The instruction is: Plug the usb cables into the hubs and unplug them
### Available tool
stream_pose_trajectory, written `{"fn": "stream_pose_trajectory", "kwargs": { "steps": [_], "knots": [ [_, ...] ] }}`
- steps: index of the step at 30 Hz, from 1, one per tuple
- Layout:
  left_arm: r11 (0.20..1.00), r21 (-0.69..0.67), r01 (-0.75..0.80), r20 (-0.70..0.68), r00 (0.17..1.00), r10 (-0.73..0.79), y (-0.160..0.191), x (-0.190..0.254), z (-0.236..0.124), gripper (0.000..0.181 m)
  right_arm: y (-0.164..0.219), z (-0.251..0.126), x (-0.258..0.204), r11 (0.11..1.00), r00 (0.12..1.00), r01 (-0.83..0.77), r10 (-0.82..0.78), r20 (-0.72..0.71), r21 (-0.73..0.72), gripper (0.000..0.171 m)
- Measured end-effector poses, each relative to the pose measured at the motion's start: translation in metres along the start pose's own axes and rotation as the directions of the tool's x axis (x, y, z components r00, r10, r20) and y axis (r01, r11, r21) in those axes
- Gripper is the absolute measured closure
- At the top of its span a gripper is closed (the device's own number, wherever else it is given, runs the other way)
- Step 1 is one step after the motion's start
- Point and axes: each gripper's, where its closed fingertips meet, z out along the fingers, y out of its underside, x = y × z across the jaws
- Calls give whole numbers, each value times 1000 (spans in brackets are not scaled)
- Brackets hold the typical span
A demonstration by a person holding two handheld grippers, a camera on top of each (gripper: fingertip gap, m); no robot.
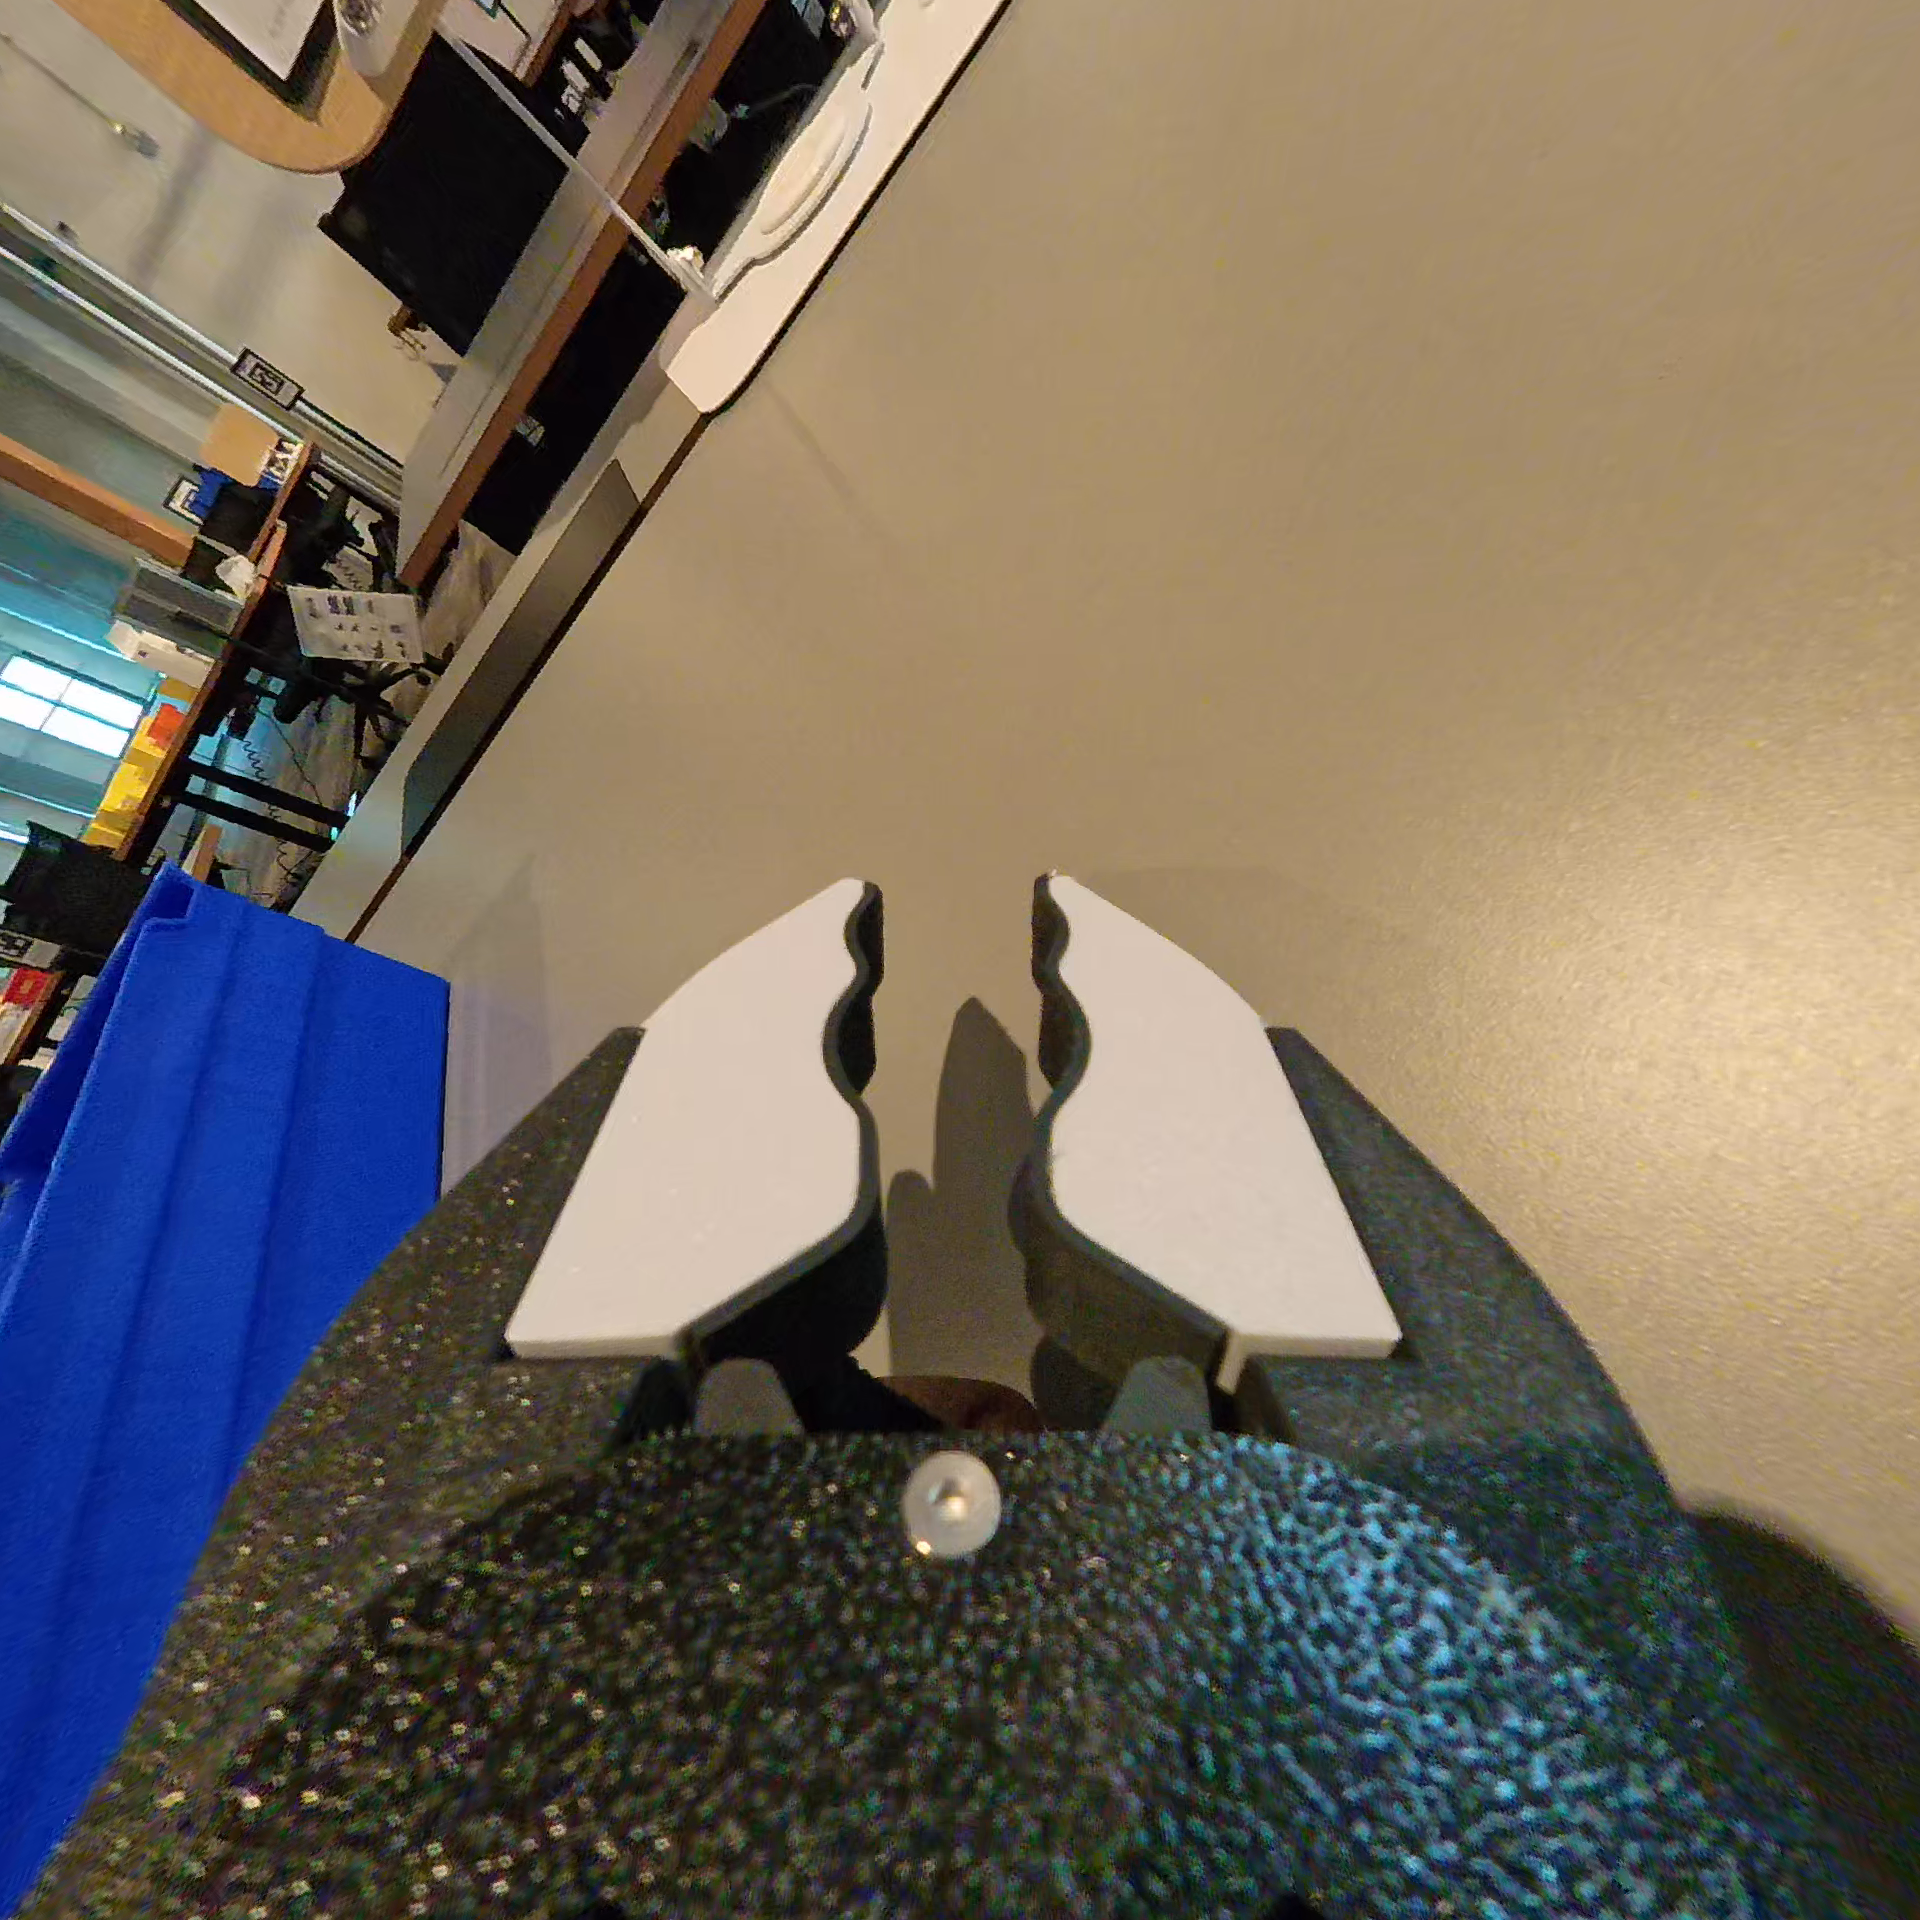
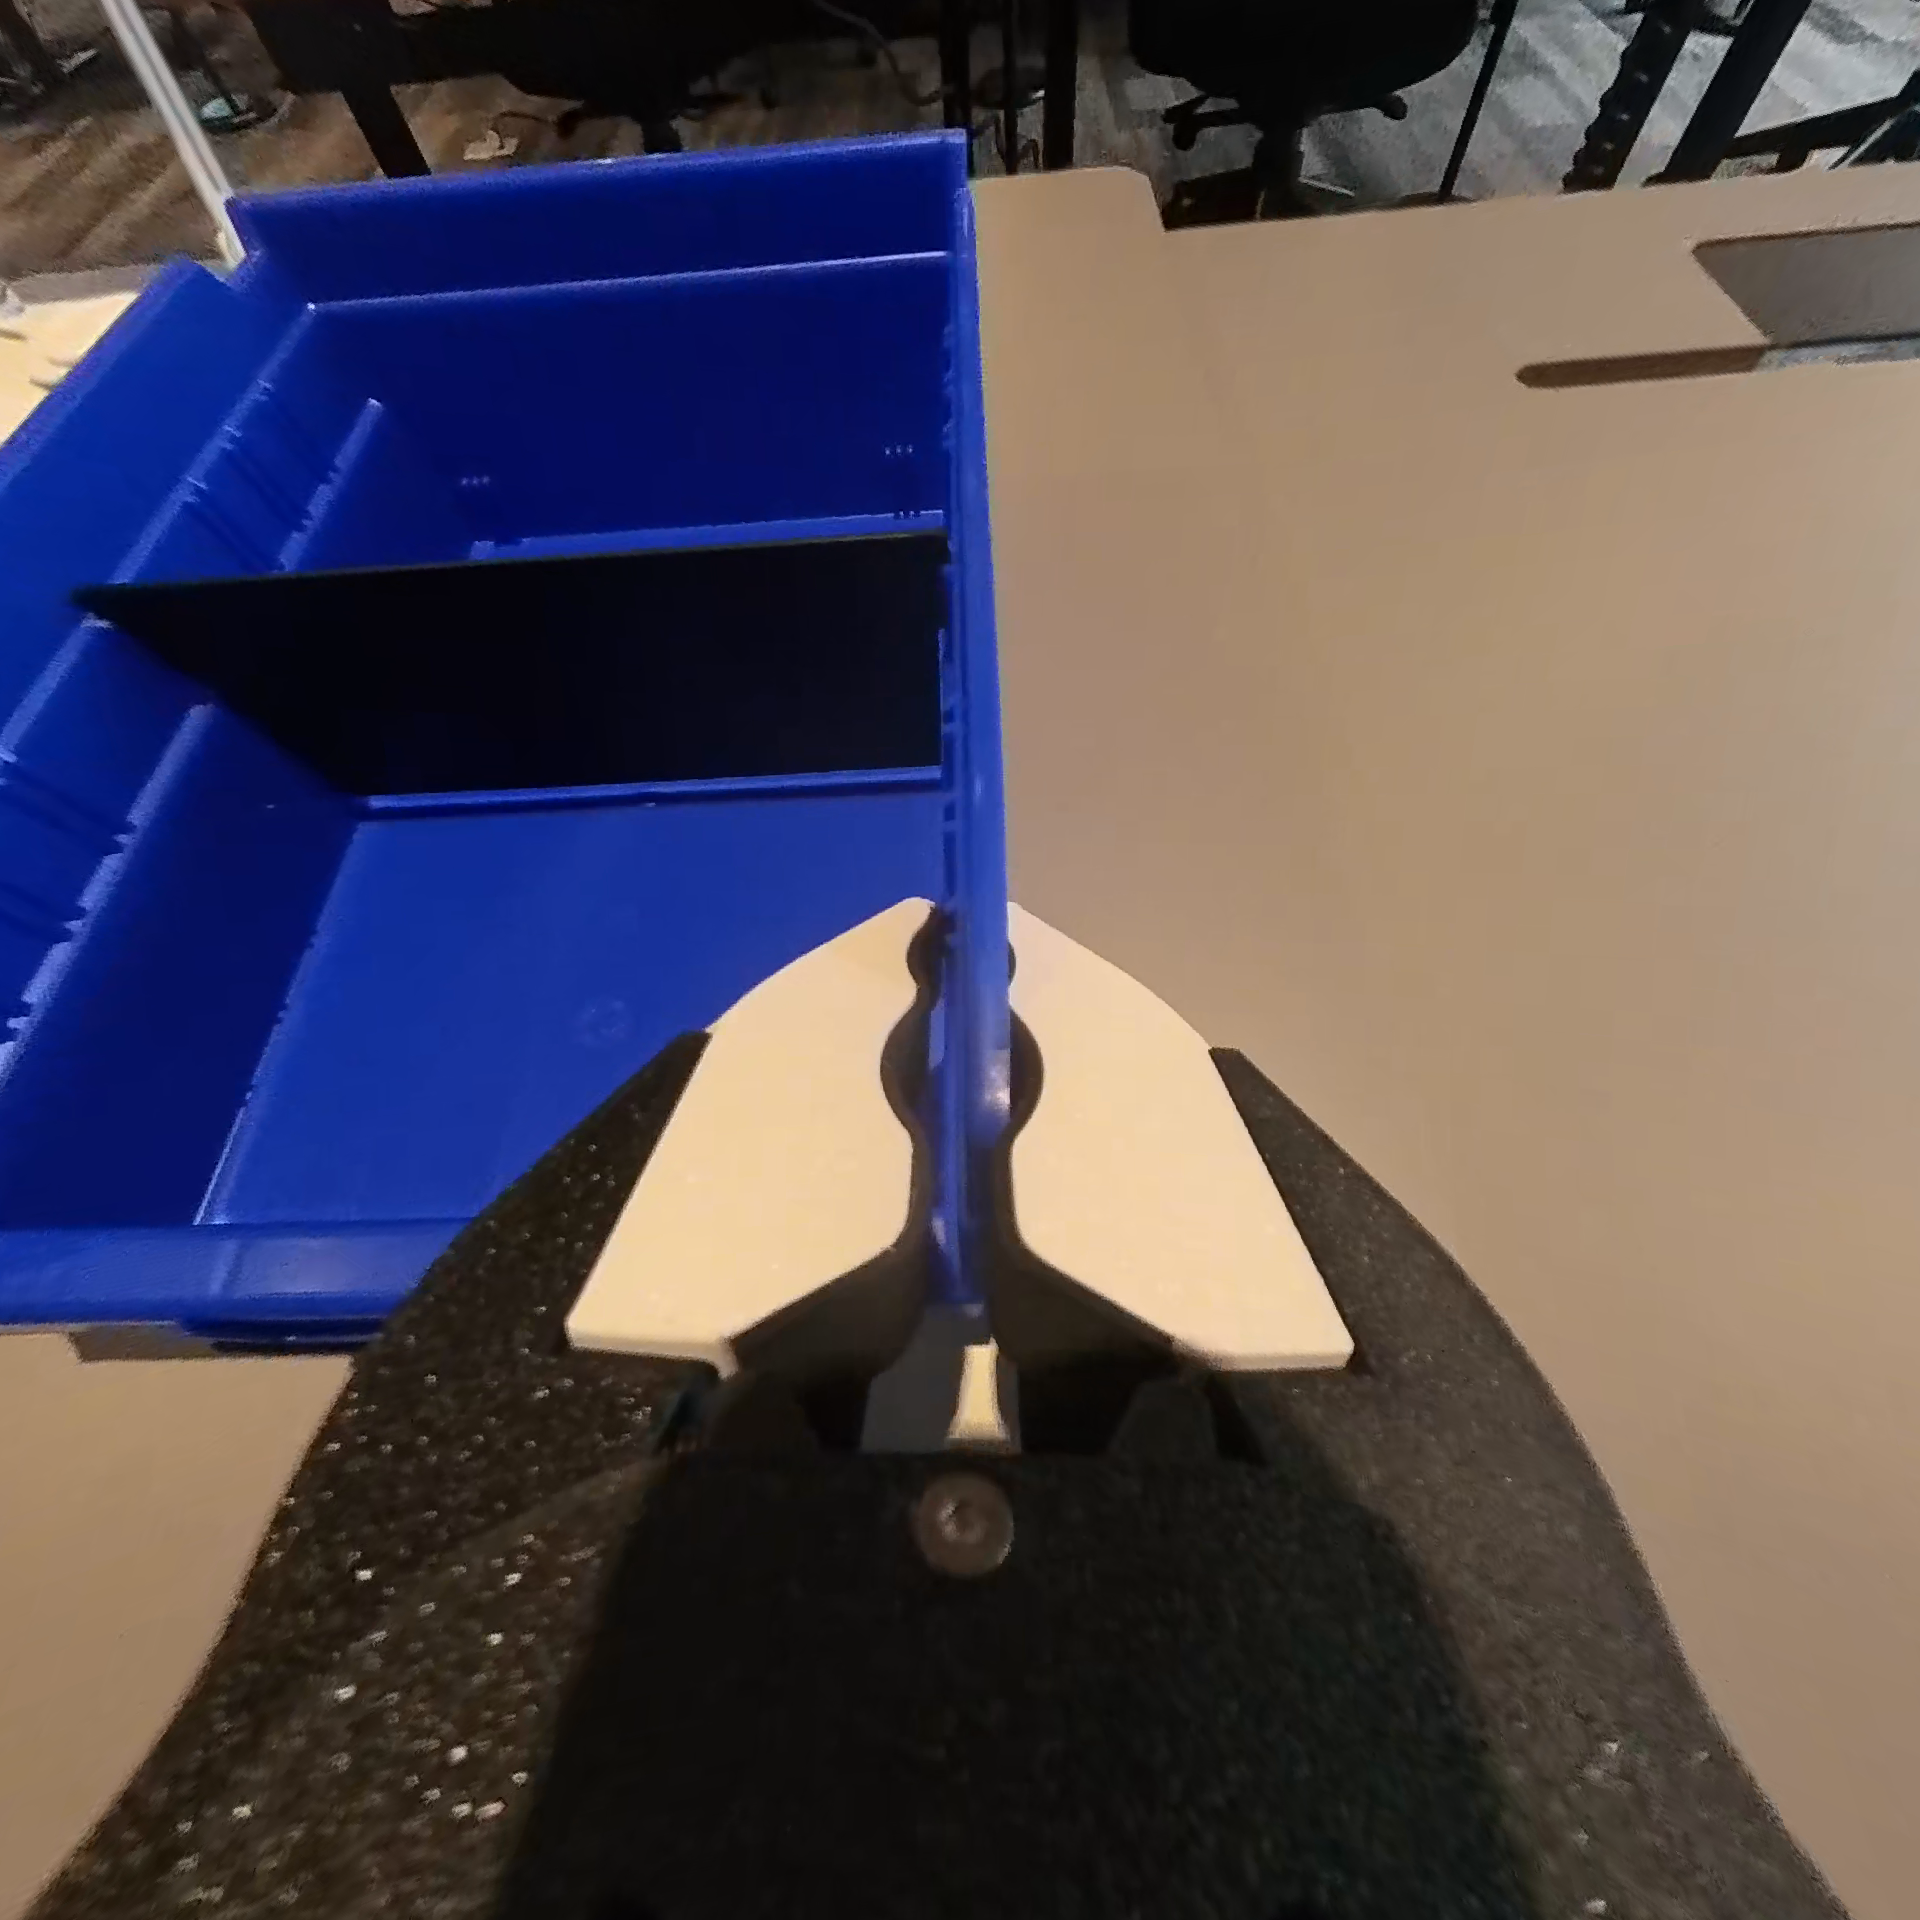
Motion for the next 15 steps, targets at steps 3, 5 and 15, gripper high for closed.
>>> {"fn": "stream_pose_trajectory", "kwargs": {
  "steps": [3, 5, 15],
  "knots": [
    [1000, -1, 1, 0, 1000, -1, 0, 0, 0, 154, -5, 9, -2, 1000, 1000, 6, -6, 2, -2, 165],
    [1000, -1, -1, 2, 1000, 1, 0, 0, 0, 154, -7, 13, -3, 1000, 1000, 7, -7, 4, 0, 165],
    [1000, 12, 0, -5, 1000, 0, -1, 0, -1, 150, -41, -41, -30, 962, 987, 152, -158, 11, 226, 139]
  ]
}}
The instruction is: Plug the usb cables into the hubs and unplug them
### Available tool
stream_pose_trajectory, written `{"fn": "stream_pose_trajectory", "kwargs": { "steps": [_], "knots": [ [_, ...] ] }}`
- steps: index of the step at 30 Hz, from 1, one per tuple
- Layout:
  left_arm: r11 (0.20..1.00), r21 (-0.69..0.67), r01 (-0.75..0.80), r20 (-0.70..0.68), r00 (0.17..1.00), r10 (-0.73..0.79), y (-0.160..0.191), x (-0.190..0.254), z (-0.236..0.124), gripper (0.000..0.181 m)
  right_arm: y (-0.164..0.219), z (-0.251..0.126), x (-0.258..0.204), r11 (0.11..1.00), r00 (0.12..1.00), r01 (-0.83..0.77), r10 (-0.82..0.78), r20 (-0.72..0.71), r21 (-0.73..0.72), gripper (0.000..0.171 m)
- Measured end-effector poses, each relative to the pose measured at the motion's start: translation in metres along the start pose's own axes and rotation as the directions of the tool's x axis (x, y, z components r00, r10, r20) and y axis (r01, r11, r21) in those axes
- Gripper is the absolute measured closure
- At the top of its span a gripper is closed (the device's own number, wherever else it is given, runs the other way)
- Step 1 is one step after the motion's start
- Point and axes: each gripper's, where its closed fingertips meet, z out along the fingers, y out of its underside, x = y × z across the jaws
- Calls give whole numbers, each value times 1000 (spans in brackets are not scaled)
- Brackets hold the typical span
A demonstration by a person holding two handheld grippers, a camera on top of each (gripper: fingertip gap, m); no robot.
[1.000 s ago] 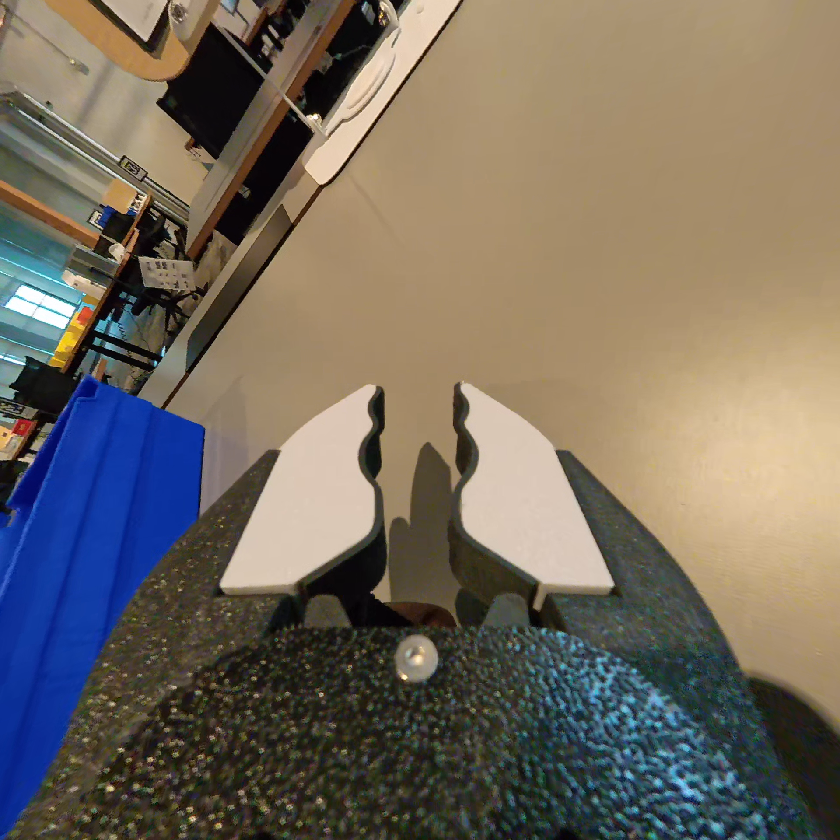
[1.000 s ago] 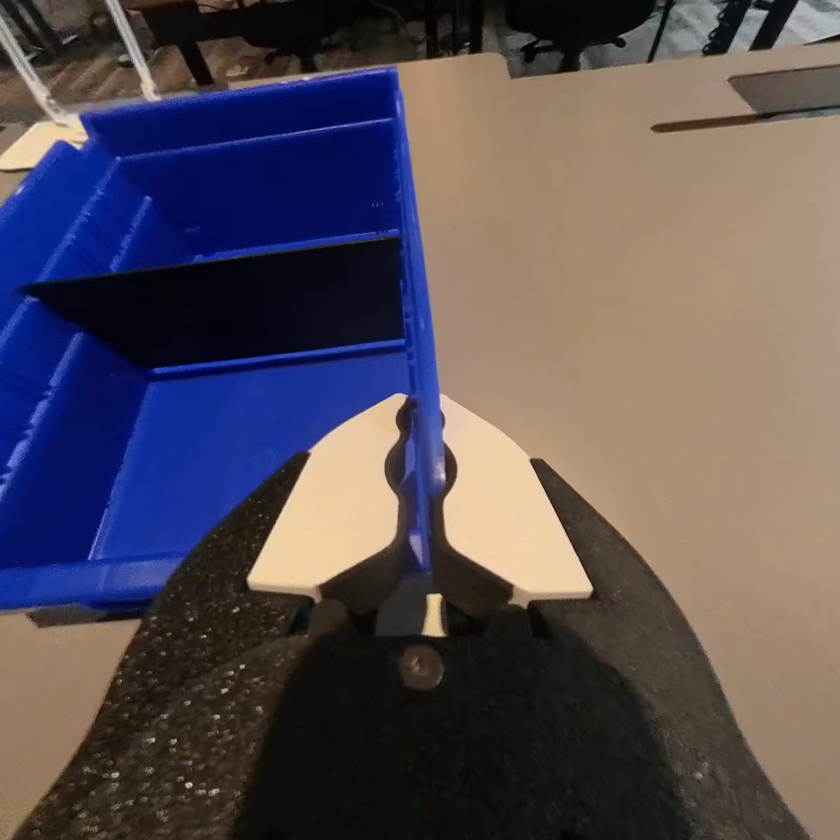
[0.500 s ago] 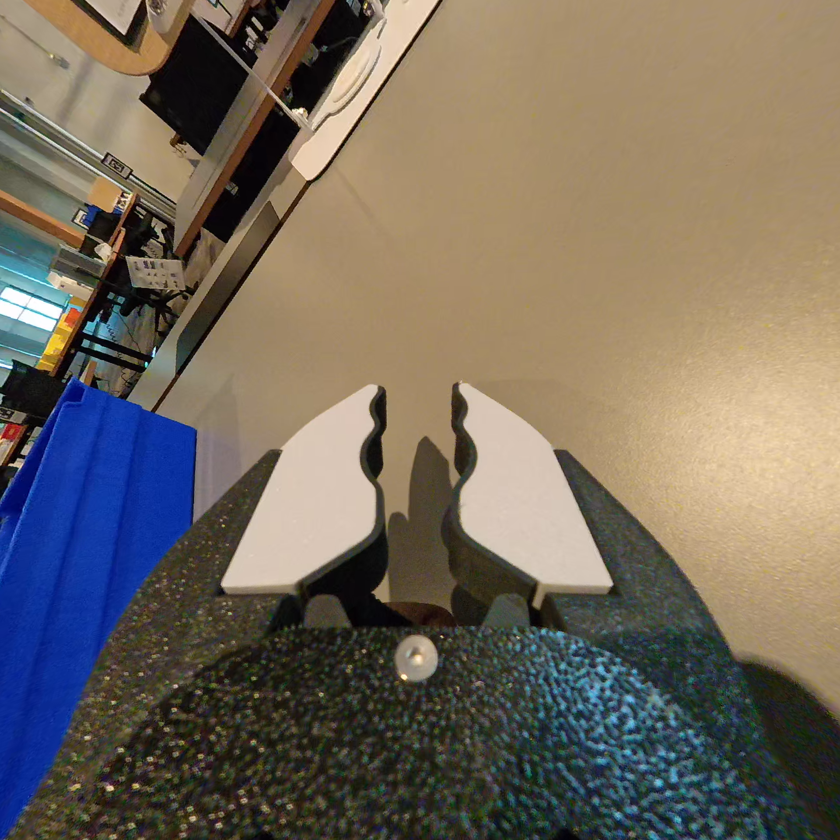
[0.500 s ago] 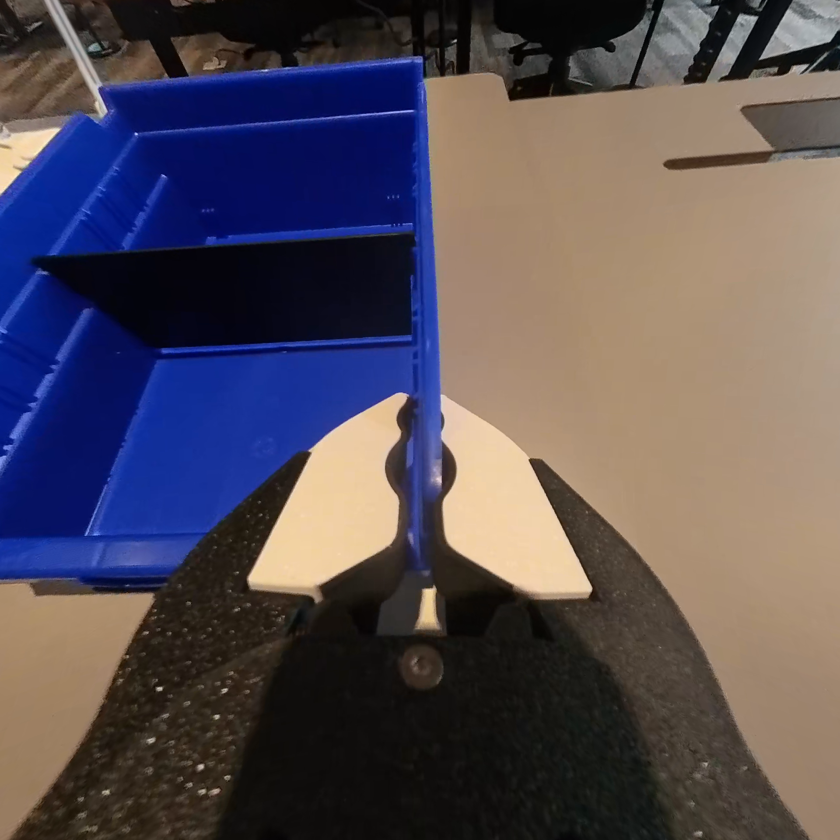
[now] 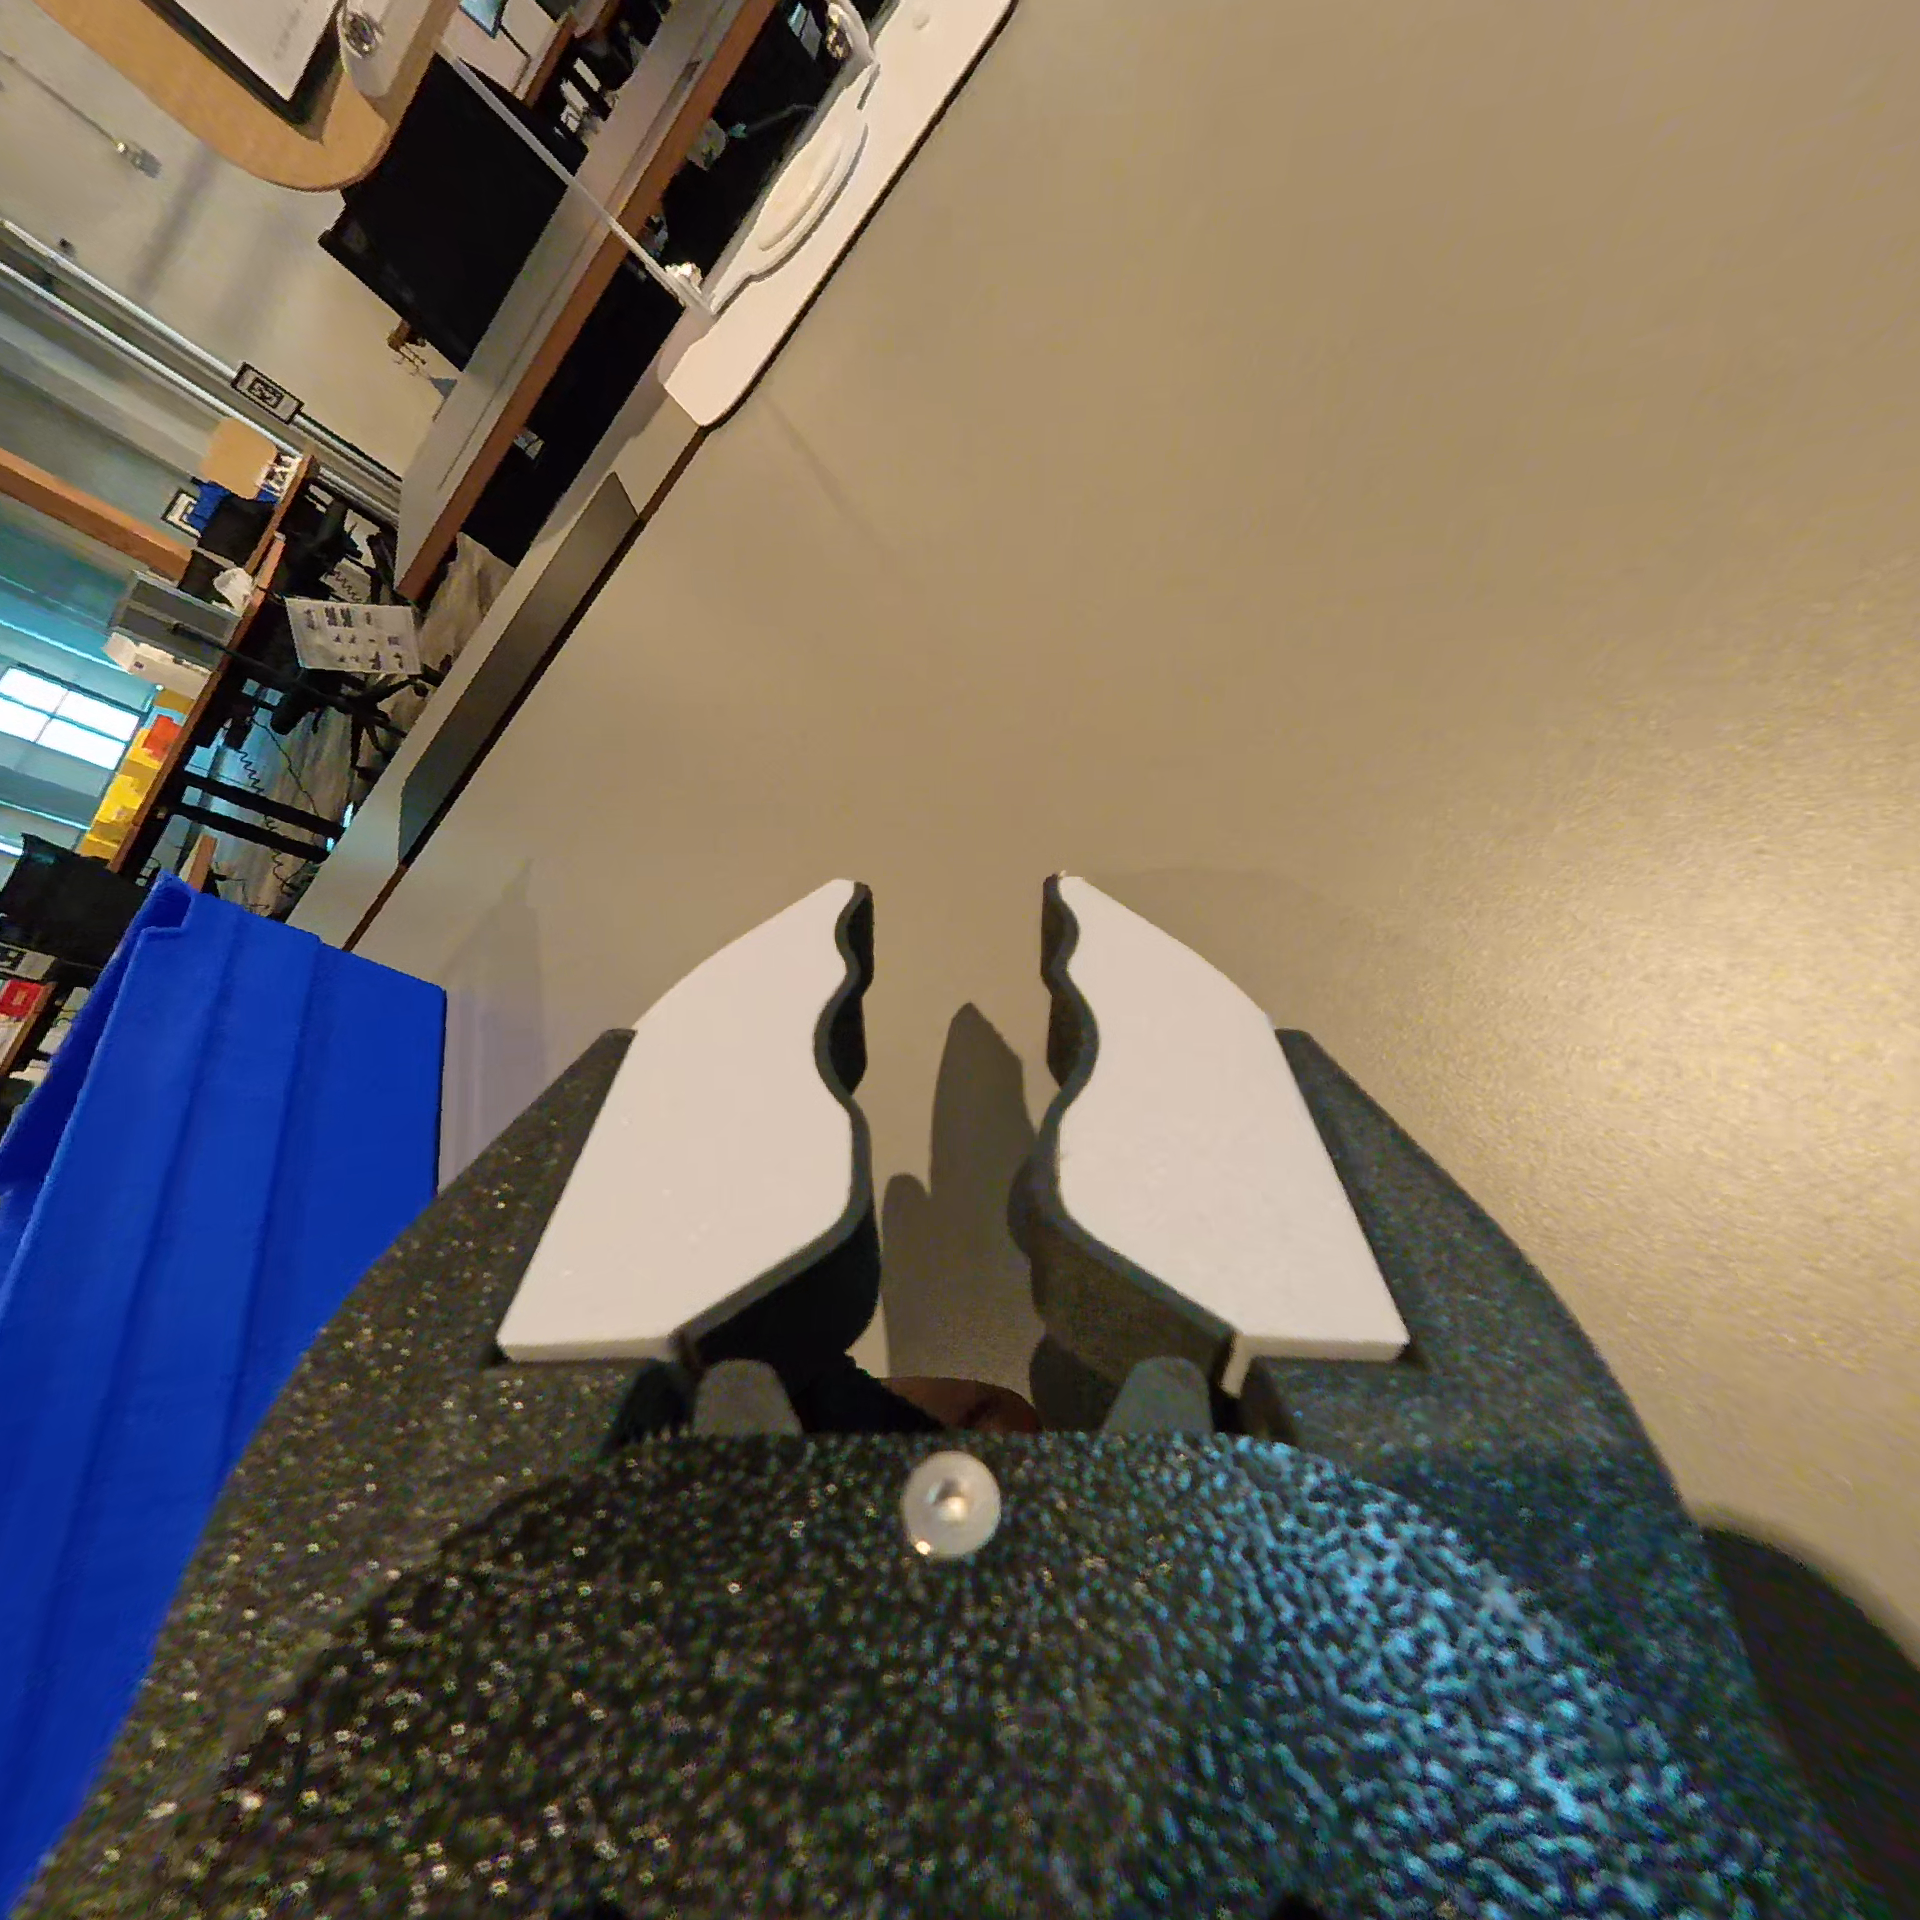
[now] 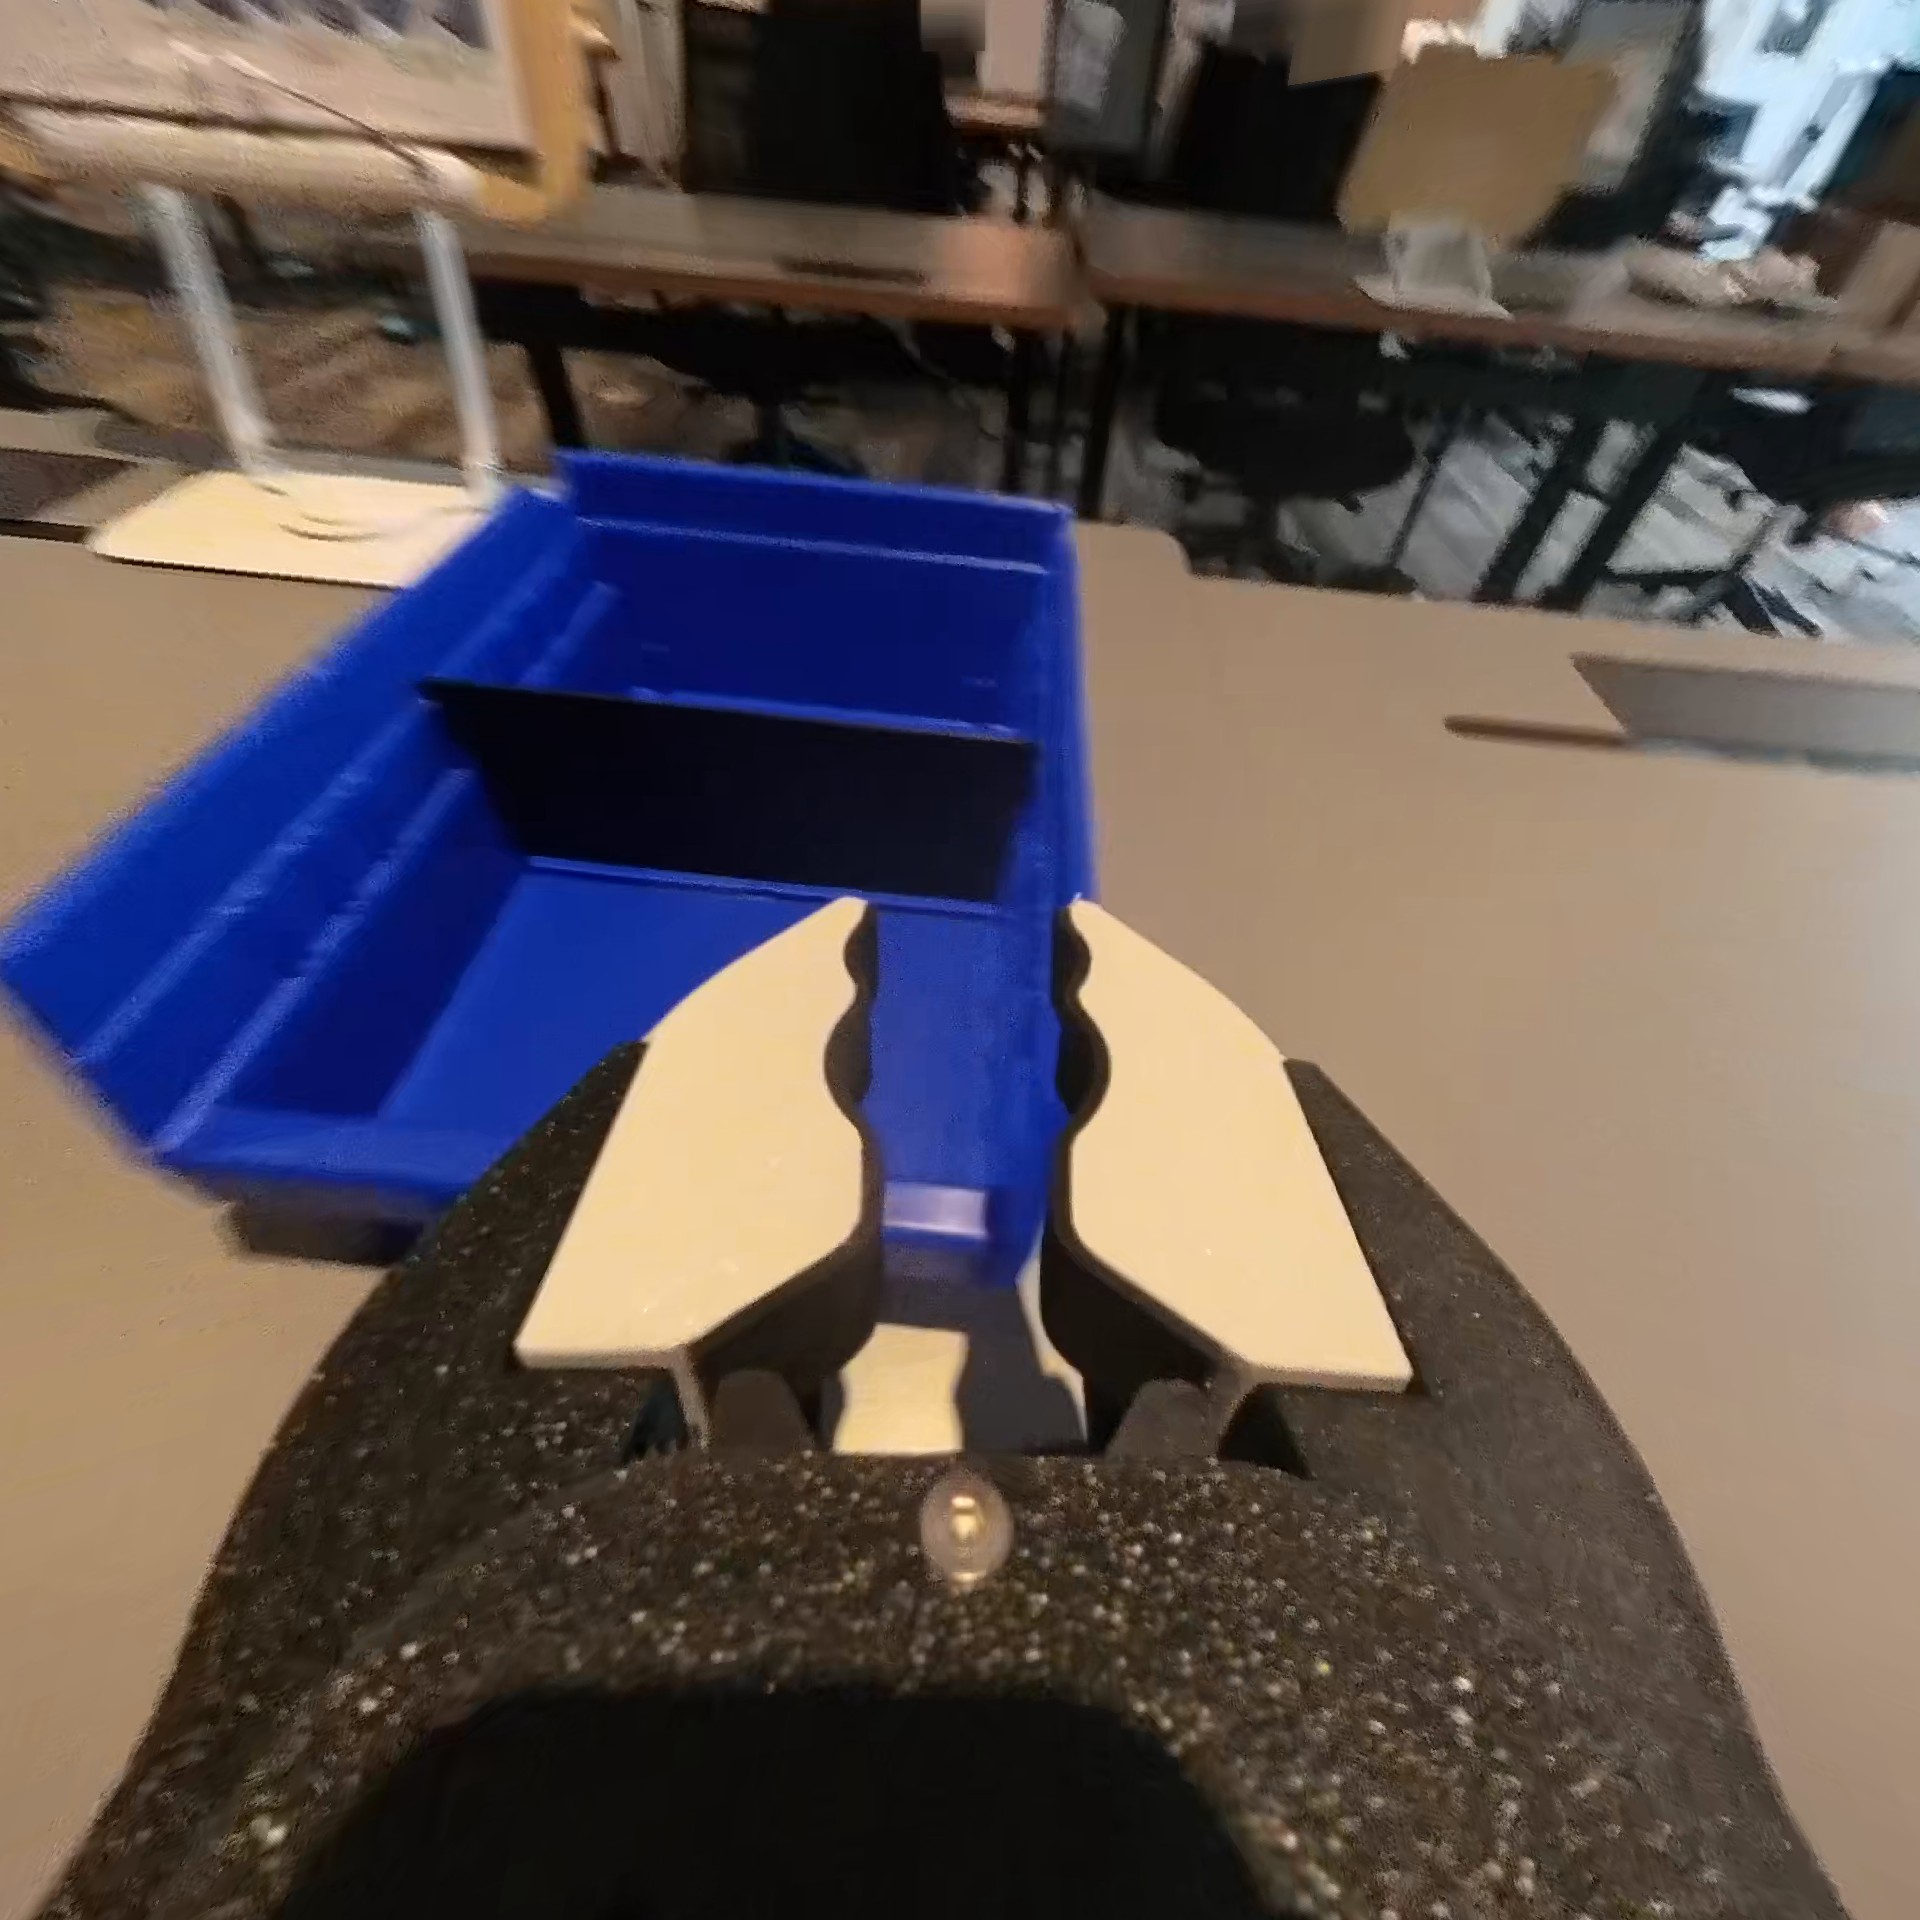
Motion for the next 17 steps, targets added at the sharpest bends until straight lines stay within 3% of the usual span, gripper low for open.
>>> {"fn": "stream_pose_trajectory", "kwargs": {
  "steps": [5, 8, 11, 14, 17],
  "knots": [
    [988, 77, 134, -28, 991, -132, -9, -8, -12, 142, -8, -41, -118, 996, 937, 52, -75, 340, 78, 138],
    [943, 124, 309, -98, 950, -298, -25, -23, -54, 137, 18, -61, -204, 989, 831, 124, -145, 537, 75, 143],
    [935, 95, 341, 71, 935, -348, -25, -82, -123, 142, 55, -75, -278, 976, 692, 216, -176, 700, 32, 145],
    [933, 142, 329, 222, 908, -354, -20, -163, -184, 148, 80, -78, -322, 952, 592, 307, -205, 780, 17, 145],
    [939, -34, 343, 250, 912, -325, 28, -217, -185, 147, 81, -69, -336, 931, 578, 364, -256, 775, 36, 147]
  ]
}}
